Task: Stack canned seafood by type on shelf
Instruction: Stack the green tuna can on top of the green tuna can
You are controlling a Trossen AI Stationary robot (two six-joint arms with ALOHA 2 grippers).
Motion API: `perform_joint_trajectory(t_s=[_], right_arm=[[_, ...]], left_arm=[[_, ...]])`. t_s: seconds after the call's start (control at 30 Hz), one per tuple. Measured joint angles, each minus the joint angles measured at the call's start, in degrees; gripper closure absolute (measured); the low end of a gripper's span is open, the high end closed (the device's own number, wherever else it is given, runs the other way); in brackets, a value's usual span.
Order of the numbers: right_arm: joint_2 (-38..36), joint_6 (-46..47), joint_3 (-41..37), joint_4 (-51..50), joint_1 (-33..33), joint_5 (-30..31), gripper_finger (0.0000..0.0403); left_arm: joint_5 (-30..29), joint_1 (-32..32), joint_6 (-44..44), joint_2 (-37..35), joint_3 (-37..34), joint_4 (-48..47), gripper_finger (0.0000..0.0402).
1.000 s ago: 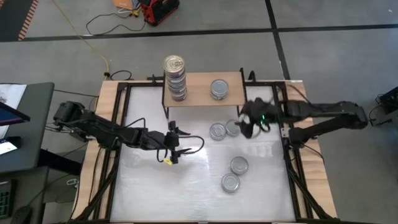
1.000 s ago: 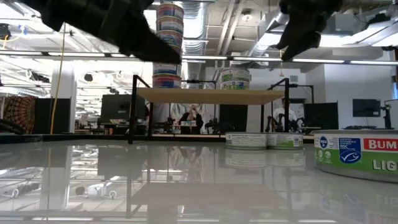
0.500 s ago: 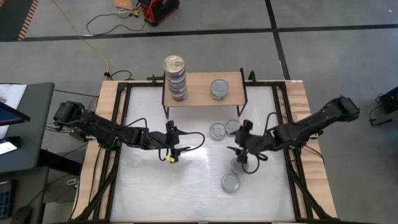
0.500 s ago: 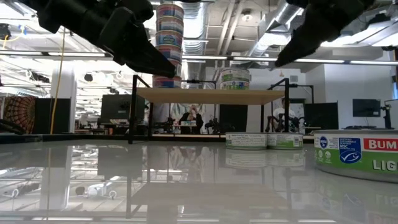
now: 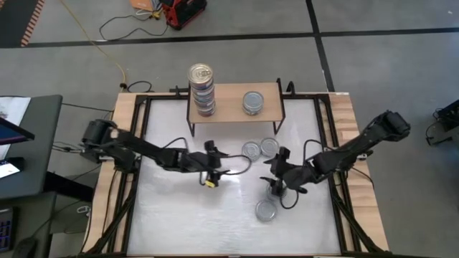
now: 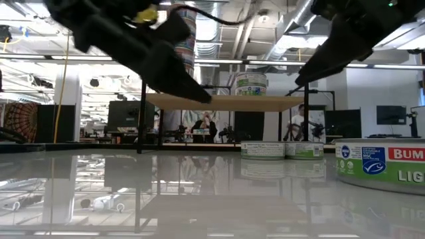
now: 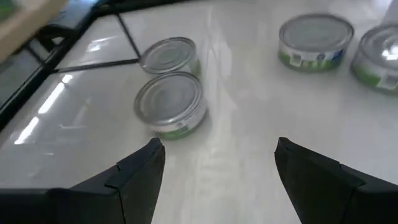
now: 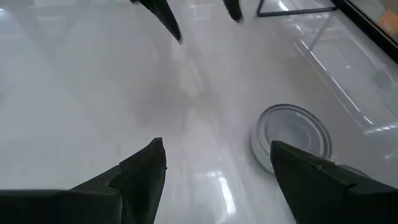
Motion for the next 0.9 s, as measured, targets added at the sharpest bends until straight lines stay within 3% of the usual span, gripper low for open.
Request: perform_joint_trajectory(t_s=[0.2, 0.37, 0.53, 0.9], right_arm=[[-0.05, 7.00, 0.01, -8.66, 2.52, 4.23, 0.0092], [-0.05, 12.97, 0.01, -12.96, 5.15, 5.61, 0.0092], [-0.05, 14.59, 0.01, -13.03, 8.21, 6.13, 0.0092], [-0.09, 15.42, 0.01, -10.96, 11.32, 10.50, 0.0092]], left_arm=[[-0.84, 1.14, 8.37, 10.32, 13.01, -9.56, 0.0112], [6.87, 4.76, 9.55, 15.29, 20.32, -14.35, 0.0112], [18.92, 8.85, 8.86, 17.50, 24.19, -18.06, 0.0112], [24.41, 13.03, 11.42, 18.24, 25.09, -21.28, 0.0127]])
